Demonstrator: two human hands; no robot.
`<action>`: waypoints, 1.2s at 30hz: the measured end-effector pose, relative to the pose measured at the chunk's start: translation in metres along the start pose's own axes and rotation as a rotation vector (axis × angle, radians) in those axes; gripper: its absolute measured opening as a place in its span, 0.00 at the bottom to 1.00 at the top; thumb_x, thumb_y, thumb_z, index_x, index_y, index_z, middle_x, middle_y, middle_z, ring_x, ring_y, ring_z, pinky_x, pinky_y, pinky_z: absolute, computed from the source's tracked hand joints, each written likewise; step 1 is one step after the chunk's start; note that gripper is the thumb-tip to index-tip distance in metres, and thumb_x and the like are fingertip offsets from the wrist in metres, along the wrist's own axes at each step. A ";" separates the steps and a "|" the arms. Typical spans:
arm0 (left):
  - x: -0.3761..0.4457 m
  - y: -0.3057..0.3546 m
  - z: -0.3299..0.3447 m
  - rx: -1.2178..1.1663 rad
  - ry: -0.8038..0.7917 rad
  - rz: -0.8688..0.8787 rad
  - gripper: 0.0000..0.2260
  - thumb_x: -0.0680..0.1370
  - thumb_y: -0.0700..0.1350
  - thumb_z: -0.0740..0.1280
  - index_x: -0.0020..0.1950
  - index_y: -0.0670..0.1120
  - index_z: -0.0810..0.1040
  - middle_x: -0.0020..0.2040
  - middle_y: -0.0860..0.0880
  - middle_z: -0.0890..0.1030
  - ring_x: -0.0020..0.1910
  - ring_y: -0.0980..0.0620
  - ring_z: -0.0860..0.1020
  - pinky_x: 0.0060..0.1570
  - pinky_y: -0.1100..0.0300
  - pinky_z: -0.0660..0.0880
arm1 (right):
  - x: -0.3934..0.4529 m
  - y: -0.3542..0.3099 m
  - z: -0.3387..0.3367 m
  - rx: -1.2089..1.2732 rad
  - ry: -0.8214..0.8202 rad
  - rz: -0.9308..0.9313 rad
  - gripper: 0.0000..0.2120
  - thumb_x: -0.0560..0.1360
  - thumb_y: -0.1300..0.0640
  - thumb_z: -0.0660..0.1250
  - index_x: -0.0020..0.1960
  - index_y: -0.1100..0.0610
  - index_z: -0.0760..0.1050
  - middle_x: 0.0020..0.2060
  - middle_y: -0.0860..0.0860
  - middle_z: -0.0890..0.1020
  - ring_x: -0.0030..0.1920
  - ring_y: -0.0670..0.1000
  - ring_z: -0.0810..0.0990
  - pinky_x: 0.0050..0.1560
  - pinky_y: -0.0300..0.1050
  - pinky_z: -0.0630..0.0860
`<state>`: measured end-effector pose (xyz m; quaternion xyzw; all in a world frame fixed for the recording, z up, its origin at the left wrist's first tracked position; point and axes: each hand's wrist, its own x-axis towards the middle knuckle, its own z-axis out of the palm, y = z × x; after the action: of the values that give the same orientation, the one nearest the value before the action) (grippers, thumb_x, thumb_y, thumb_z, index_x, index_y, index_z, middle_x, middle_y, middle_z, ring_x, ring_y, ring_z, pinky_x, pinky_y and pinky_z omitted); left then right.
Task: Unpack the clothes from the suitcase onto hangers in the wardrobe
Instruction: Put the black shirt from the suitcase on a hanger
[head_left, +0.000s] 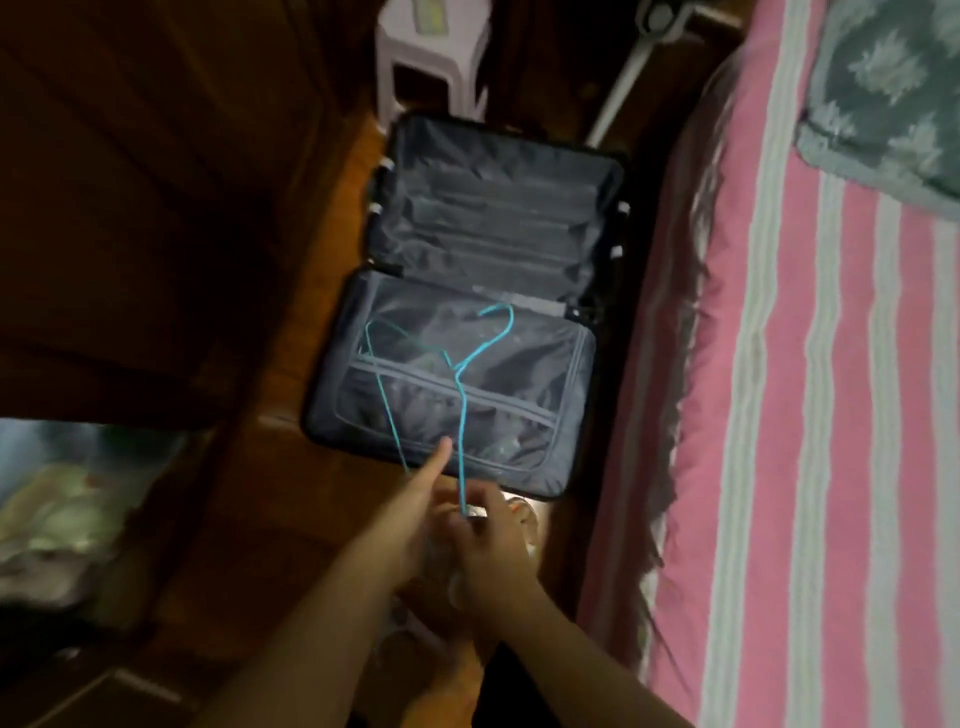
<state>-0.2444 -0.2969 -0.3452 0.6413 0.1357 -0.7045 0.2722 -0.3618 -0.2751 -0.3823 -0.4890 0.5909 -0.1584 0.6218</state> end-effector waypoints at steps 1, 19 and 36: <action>0.019 0.005 0.001 0.023 0.043 0.003 0.20 0.76 0.61 0.70 0.41 0.43 0.82 0.32 0.43 0.82 0.25 0.49 0.79 0.30 0.60 0.76 | 0.009 0.011 0.010 -0.024 0.000 -0.039 0.08 0.76 0.47 0.65 0.56 0.40 0.74 0.50 0.46 0.82 0.49 0.52 0.82 0.50 0.58 0.80; 0.398 0.141 -0.159 0.606 0.508 0.757 0.26 0.74 0.40 0.71 0.71 0.46 0.72 0.63 0.39 0.79 0.61 0.38 0.78 0.63 0.43 0.74 | 0.400 0.177 -0.019 -0.615 0.363 -0.066 0.11 0.78 0.63 0.64 0.58 0.59 0.80 0.55 0.59 0.83 0.57 0.60 0.80 0.59 0.50 0.75; 0.530 0.183 -0.074 0.974 0.500 0.807 0.47 0.71 0.51 0.79 0.81 0.46 0.55 0.76 0.34 0.62 0.72 0.34 0.67 0.73 0.46 0.64 | 0.550 0.243 -0.178 -1.193 0.453 -0.093 0.31 0.77 0.64 0.59 0.78 0.51 0.60 0.74 0.57 0.61 0.64 0.66 0.69 0.68 0.58 0.69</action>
<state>-0.0965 -0.5167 -0.8452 0.8346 -0.3882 -0.3590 0.1542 -0.4746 -0.6616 -0.8630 -0.7304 0.6725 0.0716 0.0951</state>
